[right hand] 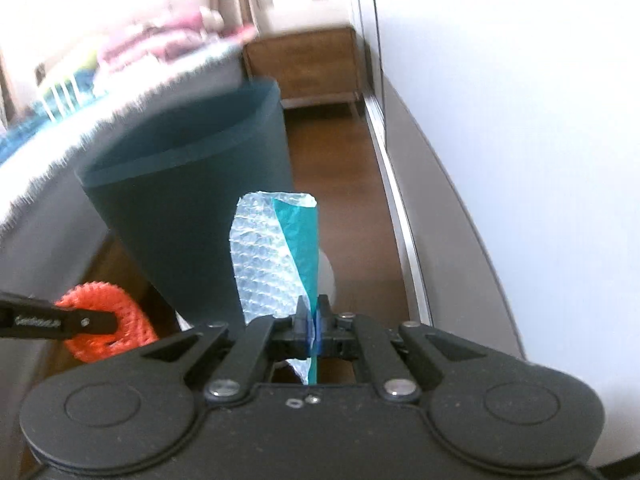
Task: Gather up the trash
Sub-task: 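Lift both held items and carry them over the wastebasket, then open both tools to drop mesh sleeve and bubble wrap into wastebasket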
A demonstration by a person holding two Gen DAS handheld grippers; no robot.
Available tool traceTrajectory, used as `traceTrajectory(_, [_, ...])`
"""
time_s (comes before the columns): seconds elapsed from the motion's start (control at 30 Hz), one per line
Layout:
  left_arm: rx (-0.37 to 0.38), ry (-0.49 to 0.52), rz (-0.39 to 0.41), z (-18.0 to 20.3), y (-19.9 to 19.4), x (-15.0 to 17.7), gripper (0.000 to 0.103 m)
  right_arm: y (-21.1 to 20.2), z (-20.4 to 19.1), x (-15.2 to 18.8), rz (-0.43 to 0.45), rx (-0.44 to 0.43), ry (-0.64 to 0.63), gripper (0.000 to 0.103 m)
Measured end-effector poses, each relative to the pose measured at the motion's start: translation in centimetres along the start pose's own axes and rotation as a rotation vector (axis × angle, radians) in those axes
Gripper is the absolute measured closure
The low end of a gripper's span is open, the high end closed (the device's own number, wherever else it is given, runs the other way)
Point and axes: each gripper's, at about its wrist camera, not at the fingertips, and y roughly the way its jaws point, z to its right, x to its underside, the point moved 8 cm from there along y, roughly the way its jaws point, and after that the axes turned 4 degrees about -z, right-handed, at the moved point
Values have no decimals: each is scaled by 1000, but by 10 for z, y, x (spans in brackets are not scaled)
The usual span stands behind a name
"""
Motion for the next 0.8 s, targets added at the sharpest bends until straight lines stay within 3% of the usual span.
traceTrajectory(0.17, [-9,32,104,6,-33,-41,91,-25,-5,-43,104,-32,-8,101])
traceTrajectory(0.4, [-51,49,185,3,-44,-84,91,-32,-31,-92,198,-23,-51,101])
traceTrajectory(0.63, [-118,34,223,-6,-42,-120,91,-8,-51,-127,188,-18,-76,101])
traceTrajectory(0.8, [-161,26,185,-13,-27,-133,91,14,-62,-142,151,-32,-69,101])
